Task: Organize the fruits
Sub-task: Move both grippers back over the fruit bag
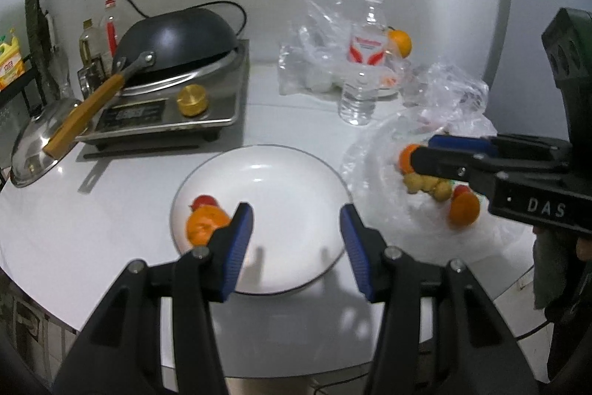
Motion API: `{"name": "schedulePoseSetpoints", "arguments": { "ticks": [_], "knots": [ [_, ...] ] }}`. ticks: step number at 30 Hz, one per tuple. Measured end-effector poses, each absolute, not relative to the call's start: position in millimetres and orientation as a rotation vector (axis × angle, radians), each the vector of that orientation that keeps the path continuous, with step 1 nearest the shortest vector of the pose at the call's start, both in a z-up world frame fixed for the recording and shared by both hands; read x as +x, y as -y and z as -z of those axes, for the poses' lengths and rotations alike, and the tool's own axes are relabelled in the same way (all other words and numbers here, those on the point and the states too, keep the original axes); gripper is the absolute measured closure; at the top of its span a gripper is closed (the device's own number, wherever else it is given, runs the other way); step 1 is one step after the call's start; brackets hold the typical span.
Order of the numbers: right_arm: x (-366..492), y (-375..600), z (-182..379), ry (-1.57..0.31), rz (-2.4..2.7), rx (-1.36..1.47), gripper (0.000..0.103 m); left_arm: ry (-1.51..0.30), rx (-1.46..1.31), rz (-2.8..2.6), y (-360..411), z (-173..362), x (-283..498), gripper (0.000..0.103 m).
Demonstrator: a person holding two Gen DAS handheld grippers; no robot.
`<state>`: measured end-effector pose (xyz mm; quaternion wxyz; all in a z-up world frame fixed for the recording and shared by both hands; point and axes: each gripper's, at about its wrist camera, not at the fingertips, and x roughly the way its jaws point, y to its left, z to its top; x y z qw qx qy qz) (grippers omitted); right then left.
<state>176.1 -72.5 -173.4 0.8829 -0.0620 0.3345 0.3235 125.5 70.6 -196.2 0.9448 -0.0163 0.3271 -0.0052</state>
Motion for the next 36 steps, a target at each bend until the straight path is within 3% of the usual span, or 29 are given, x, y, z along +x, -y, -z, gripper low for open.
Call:
{"name": "schedulePoseSetpoints", "arguments": {
  "ticks": [36],
  "knots": [
    [189.7,231.7,195.9,-0.686,-0.600,-0.050,0.068,-0.763,0.055,0.098,77.9,215.2,160.2,0.053]
  ]
}}
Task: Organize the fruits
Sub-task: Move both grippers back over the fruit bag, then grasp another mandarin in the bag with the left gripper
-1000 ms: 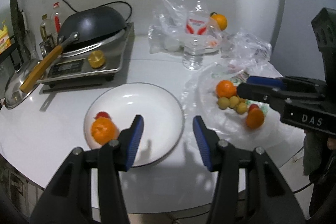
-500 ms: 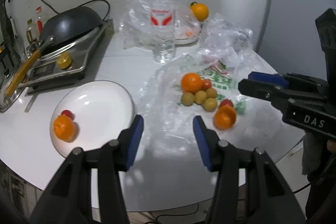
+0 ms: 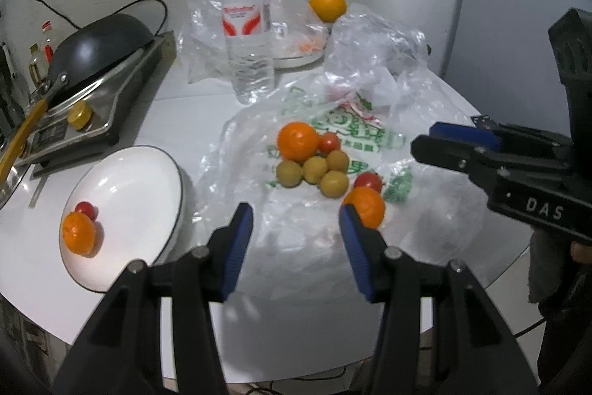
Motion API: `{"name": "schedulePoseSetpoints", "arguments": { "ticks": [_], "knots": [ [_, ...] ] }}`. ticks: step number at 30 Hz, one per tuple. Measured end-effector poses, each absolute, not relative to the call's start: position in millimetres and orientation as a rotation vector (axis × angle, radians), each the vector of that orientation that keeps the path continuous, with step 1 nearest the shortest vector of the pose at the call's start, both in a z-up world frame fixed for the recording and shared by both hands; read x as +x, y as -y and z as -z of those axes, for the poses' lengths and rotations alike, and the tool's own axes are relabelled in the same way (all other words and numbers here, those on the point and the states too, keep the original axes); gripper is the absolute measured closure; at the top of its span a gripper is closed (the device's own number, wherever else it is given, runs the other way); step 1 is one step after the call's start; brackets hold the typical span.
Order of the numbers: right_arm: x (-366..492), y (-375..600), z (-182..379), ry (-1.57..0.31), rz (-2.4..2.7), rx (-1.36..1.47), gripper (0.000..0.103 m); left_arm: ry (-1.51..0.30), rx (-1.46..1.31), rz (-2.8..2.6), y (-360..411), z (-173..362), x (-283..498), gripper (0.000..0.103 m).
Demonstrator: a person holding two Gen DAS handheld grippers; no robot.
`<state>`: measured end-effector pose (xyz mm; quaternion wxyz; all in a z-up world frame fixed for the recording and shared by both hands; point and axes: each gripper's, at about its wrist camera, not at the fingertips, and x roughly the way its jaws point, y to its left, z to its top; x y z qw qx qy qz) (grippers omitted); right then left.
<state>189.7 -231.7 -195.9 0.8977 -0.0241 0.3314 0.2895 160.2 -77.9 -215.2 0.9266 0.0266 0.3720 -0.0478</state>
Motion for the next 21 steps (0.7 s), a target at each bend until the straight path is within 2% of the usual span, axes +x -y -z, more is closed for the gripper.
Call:
{"name": "schedulePoseSetpoints", "arguments": {
  "ticks": [21],
  "knots": [
    [207.1,260.0,209.2,-0.721,-0.605,-0.028,0.068,-0.803,0.094,0.178,123.8,235.8,184.7,0.053]
  ]
}}
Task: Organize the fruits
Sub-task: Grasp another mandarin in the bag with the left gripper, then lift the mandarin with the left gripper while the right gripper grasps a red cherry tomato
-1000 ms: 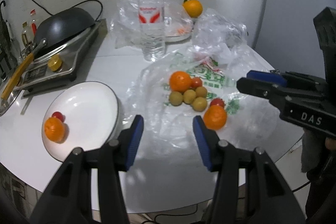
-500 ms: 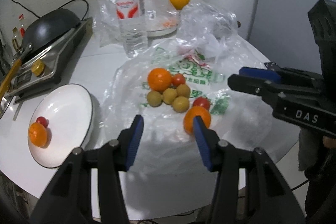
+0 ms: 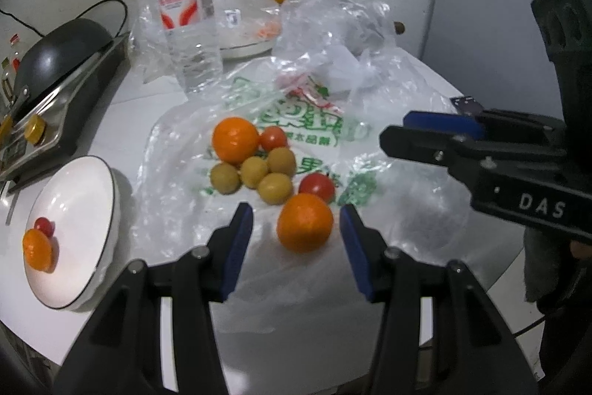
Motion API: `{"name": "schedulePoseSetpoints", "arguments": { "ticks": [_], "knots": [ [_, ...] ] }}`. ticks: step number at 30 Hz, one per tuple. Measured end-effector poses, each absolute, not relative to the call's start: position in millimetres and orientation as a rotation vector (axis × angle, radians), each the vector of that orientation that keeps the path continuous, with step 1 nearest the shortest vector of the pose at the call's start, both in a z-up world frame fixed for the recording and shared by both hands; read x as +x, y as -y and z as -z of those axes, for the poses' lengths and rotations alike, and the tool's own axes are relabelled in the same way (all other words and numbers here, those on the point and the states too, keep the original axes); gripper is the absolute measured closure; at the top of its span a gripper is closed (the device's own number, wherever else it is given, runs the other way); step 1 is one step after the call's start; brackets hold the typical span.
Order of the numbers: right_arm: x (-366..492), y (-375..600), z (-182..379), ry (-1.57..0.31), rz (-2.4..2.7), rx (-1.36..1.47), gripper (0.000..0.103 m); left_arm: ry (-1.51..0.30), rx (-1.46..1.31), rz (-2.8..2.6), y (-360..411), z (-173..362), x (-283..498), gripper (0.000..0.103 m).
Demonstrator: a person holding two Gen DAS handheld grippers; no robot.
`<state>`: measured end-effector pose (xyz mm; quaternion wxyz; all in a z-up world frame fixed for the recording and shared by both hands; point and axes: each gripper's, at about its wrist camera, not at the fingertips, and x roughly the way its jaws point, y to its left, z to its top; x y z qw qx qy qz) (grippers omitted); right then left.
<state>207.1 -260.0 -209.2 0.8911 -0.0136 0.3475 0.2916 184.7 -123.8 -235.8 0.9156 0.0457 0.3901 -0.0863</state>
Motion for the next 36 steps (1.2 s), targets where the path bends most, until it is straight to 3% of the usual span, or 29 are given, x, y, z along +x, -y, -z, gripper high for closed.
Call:
{"name": "schedulePoseSetpoints", "arguments": {
  "ticks": [12,15,23,36],
  "knots": [
    [216.1,261.0,214.6,-0.735,-0.606,-0.014,0.068,-0.840,0.138,0.200,132.9,250.2,195.8,0.054],
    [218.3,260.6,216.8,-0.741,-0.605,-0.012,0.068,-0.837,0.152,0.215,134.5,253.3,195.9,0.065],
    [220.6,250.1,221.9,-0.755,-0.606,-0.023,0.068,-0.825,0.145,0.250,128.7,249.0,194.4,0.069],
    [224.5,228.8,231.5,-0.788,-0.590,-0.053,0.068,-0.747,0.129,0.270,106.9,224.0,179.9,0.070]
  ]
}}
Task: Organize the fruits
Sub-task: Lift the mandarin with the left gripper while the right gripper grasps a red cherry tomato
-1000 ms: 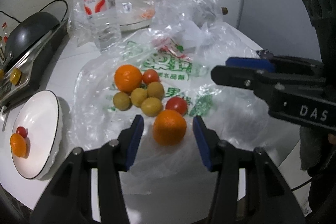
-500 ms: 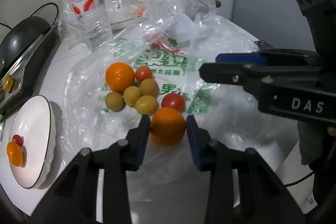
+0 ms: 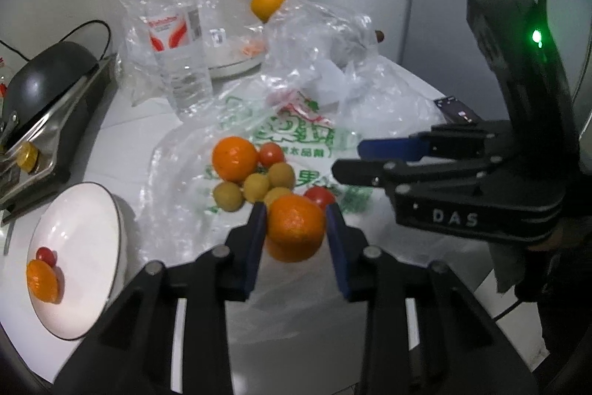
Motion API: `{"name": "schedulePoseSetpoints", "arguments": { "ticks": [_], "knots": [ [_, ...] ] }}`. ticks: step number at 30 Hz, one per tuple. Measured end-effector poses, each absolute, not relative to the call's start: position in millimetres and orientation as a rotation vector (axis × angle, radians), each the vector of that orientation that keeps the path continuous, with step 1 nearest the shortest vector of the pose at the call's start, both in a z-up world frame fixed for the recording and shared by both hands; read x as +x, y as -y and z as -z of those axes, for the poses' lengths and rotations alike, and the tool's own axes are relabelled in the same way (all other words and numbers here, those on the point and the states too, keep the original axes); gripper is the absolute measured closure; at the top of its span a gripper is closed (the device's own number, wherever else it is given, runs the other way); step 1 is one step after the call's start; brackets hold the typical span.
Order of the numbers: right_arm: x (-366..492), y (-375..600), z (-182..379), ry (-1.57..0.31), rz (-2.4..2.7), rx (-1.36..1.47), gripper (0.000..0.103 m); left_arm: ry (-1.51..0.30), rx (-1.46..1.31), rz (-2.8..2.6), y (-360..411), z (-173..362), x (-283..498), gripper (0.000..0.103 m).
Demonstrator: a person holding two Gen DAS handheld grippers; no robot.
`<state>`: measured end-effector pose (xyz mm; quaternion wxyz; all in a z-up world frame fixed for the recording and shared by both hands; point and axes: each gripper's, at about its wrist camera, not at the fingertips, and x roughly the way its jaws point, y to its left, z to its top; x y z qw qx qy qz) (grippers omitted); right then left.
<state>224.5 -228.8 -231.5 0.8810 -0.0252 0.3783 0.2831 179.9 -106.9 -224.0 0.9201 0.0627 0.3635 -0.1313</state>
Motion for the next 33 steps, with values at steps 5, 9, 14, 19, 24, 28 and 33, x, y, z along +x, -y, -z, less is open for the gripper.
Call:
{"name": "schedulePoseSetpoints", "arguments": {
  "ticks": [5,9,14,19,24,28,33],
  "knots": [
    [223.5,216.8,236.4,-0.804,-0.601,-0.059,0.068,-0.731,0.111,0.269,95.9,220.4,176.1,0.070],
    [224.8,211.2,241.1,-0.821,-0.596,-0.063,0.068,-0.715,0.104,0.270,89.6,218.1,171.5,0.070],
    [225.5,205.5,248.2,-0.847,-0.591,-0.073,0.068,-0.716,0.090,0.262,80.6,218.5,169.2,0.070],
    [227.7,200.4,253.8,-0.867,-0.592,-0.082,0.068,-0.711,0.089,0.264,75.7,218.1,167.5,0.070],
    [229.2,197.5,254.2,-0.871,-0.588,-0.091,0.068,-0.707,0.084,0.259,69.9,216.9,164.7,0.070],
    [230.9,194.9,255.2,-0.877,-0.583,-0.105,0.068,-0.693,0.079,0.263,66.4,214.1,161.8,0.070],
    [233.3,192.4,256.7,-0.884,-0.568,-0.110,0.068,-0.670,0.082,0.269,63.4,209.0,156.4,0.070]
  ]
}}
